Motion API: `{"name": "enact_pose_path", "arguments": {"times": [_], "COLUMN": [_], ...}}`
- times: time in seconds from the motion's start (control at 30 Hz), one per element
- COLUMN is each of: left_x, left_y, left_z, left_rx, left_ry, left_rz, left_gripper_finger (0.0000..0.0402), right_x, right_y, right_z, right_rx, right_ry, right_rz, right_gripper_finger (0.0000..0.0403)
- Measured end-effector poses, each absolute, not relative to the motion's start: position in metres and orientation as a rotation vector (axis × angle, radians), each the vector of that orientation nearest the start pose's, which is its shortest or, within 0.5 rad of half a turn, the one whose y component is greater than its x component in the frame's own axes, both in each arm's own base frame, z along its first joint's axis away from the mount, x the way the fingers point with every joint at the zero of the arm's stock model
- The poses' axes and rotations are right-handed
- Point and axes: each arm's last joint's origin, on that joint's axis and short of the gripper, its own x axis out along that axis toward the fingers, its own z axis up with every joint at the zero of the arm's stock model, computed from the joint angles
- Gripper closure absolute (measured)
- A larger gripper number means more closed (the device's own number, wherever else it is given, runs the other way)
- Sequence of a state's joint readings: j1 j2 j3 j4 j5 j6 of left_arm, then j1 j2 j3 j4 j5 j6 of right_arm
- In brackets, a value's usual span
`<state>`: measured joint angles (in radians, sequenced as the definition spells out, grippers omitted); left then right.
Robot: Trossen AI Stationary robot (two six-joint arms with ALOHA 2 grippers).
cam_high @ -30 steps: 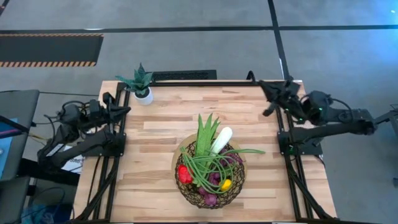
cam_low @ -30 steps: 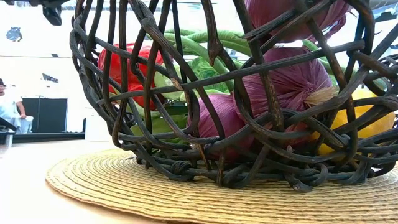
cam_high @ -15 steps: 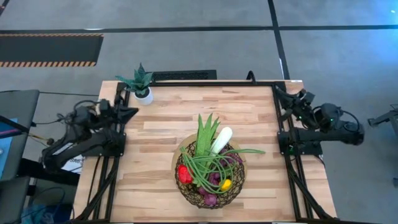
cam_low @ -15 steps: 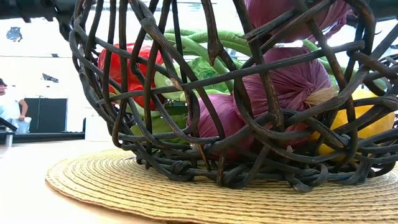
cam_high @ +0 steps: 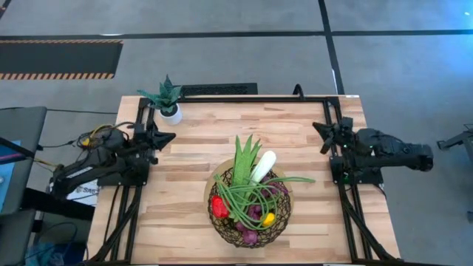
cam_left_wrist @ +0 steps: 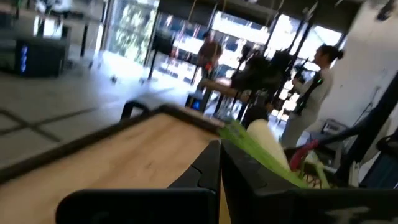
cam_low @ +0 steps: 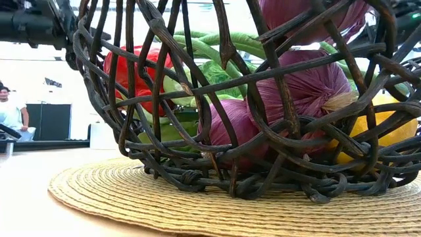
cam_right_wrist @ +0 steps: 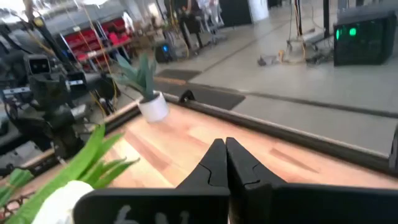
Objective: Build produce basket
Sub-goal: Return to Home Position
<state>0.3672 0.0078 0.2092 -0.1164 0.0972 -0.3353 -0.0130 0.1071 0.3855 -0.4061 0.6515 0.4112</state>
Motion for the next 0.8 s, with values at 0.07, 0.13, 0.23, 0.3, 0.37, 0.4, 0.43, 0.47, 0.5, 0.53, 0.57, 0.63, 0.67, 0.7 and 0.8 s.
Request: {"name": "enact_pose_path", "arguments": {"times": [0.07,0.13,0.23,0.3,0.37,0.4,0.43,0.47,0.5,0.53,0.57,0.63,0.67,0.7,0.8], "left_x": [0.078,0.079,0.086,0.093,0.099,0.102,0.103,0.104,0.105,0.106,0.106,0.106,0.106,0.106,0.106], "left_y": [0.026,0.024,0.020,0.016,0.012,0.010,0.008,0.006,0.004,0.003,0.001,0.000,0.000,-0.001,0.000], "left_z": [0.218,0.219,0.219,0.214,0.206,0.203,0.201,0.200,0.200,0.201,0.202,0.202,0.201,0.200,0.194], "left_rx": [-0.339,-0.349,-0.356,-0.360,-0.363,-0.365,-0.363,-0.352,-0.335,-0.318,-0.299,-0.263,-0.247,-0.233,-0.217], "left_ry": [-0.097,-0.099,-0.109,-0.132,-0.129,-0.115,-0.101,-0.094,-0.097,-0.102,-0.104,-0.097,-0.086,-0.071,-0.009], "left_rz": [0.269,0.260,0.238,0.228,0.227,0.235,0.247,0.254,0.254,0.249,0.241,0.230,0.222,0.210,0.199], "left_gripper_finger": [0.0401,0.0401,0.0401,0.0401,0.0401,0.0401,0.0401,0.0401,0.0401,0.0401,0.0401,0.0401,0.0401,0.0401,0.0401], "right_x": [0.071,0.076,0.082,0.085,0.086,0.087,0.087,0.087,0.087,0.087,0.087,0.088,0.088,0.088,0.089], "right_y": [-0.018,-0.019,-0.019,-0.019,-0.019,-0.019,-0.019,-0.019,-0.019,-0.019,-0.019,-0.018,-0.017,-0.017,-0.015], "right_z": [0.244,0.243,0.244,0.245,0.245,0.245,0.245,0.245,0.245,0.245,0.246,0.247,0.247,0.247,0.245], "right_rx": [0.360,0.355,0.345,0.338,0.338,0.337,0.336,0.337,0.337,0.337,0.331,0.310,0.303,0.292,0.277], "right_ry": [0.006,0.030,0.036,0.036,0.034,0.035,0.037,0.036,0.035,0.033,0.033,0.036,0.042,0.053,0.089], "right_rz": [-0.685,-0.689,-0.689,-0.689,-0.688,-0.688,-0.689,-0.689,-0.689,-0.688,-0.683,-0.638,-0.614,-0.592,-0.552], "right_gripper_finger": [0.0403,0.0403,0.0403,0.0403,0.0403,0.0403,0.0403,0.0403,0.0403,0.0403,0.0403,0.0403,0.0403,0.0403,0.0403]}}
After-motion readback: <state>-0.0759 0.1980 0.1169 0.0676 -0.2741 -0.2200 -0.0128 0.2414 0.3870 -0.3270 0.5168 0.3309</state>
